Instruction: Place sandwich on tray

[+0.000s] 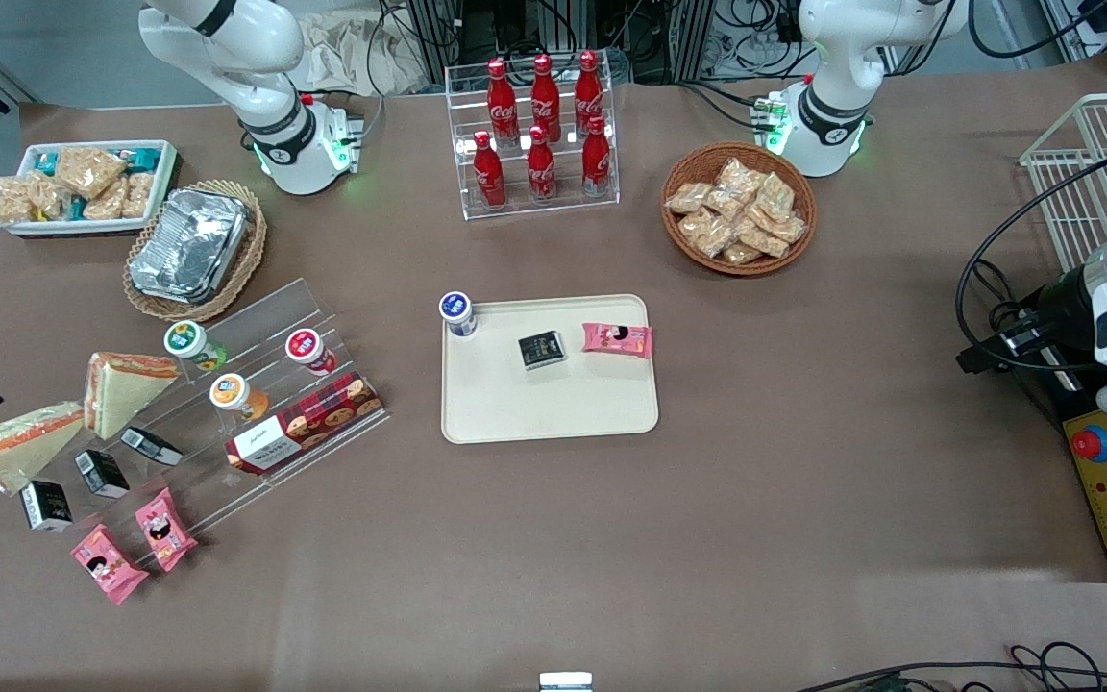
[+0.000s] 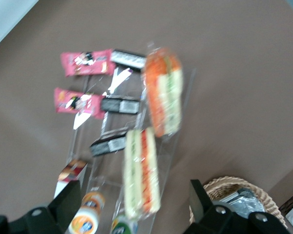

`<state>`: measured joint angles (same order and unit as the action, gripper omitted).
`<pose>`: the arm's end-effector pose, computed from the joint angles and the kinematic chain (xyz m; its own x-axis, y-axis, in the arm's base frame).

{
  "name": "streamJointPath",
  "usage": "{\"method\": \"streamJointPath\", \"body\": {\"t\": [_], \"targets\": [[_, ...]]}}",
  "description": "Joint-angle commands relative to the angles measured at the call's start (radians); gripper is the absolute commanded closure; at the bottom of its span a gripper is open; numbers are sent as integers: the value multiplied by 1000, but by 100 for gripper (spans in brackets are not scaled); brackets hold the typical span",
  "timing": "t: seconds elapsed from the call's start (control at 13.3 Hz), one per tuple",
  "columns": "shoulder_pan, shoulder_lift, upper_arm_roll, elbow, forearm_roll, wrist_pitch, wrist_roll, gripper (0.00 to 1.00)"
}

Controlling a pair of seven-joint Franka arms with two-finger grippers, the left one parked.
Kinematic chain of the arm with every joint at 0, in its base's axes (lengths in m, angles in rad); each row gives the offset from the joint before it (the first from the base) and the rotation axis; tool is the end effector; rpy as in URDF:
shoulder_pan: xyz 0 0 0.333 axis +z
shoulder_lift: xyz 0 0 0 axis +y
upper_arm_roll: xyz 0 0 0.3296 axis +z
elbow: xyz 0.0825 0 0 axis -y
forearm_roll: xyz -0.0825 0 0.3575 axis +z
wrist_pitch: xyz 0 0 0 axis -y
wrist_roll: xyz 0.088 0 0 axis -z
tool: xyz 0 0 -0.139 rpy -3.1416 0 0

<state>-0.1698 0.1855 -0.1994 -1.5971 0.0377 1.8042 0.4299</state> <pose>0.5633 -0.2042 0.5121 0.6939 -0.7197 0.0229 -0.7197 -0.6942 -0.0109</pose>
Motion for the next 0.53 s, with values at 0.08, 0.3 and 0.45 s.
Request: {"method": "streamJointPath", "body": {"t": [0.08,0.3,0.45], "targets": [[-33,110,-51,68,25,82,7,2],[-51,167,-55,68,59,160,10,2],[-53,202,-57,68,59,207,18,2]]}}
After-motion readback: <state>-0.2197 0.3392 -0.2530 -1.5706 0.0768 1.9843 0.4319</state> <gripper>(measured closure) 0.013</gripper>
